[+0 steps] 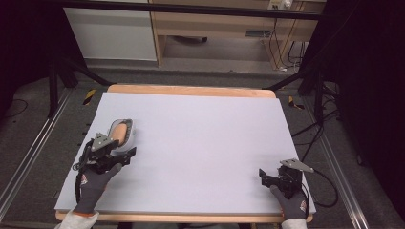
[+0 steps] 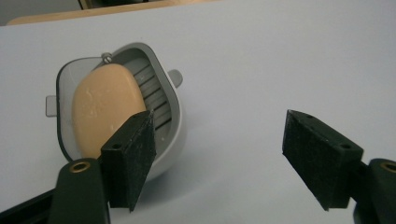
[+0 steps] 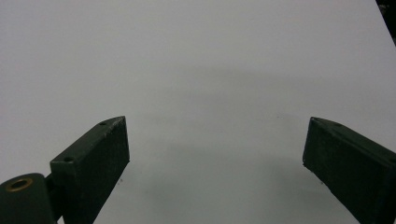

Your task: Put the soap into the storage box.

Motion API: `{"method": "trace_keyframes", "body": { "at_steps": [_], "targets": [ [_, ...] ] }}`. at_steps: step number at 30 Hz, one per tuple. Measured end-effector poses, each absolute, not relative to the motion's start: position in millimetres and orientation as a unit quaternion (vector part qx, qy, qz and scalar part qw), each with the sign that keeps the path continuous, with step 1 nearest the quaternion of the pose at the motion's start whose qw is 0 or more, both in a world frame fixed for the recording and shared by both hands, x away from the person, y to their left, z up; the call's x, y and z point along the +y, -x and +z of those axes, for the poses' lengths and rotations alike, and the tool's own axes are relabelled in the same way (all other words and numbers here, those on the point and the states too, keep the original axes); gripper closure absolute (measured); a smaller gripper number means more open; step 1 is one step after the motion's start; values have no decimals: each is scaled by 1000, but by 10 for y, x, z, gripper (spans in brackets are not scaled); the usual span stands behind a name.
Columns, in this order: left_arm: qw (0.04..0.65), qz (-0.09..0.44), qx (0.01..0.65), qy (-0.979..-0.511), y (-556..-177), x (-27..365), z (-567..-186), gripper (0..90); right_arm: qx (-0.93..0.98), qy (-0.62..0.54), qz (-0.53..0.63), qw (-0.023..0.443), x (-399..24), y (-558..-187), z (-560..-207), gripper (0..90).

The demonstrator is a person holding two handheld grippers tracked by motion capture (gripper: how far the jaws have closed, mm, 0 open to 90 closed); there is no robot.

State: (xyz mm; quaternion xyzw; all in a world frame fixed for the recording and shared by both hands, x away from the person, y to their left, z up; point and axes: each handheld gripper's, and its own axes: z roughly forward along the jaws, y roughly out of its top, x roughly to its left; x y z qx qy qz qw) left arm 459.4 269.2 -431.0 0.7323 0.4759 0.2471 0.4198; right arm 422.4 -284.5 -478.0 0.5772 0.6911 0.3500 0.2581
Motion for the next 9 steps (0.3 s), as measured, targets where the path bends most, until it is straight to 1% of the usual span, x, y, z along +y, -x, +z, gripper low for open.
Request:
{"method": "trace_keyframes", "body": {
  "at_steps": [9],
  "targets": [
    [401, 236, 477, -745, -4368, 2732, -4516, 220, 688, -586, 344, 257, -2870, -4218, -4788, 75]
  ]
}}
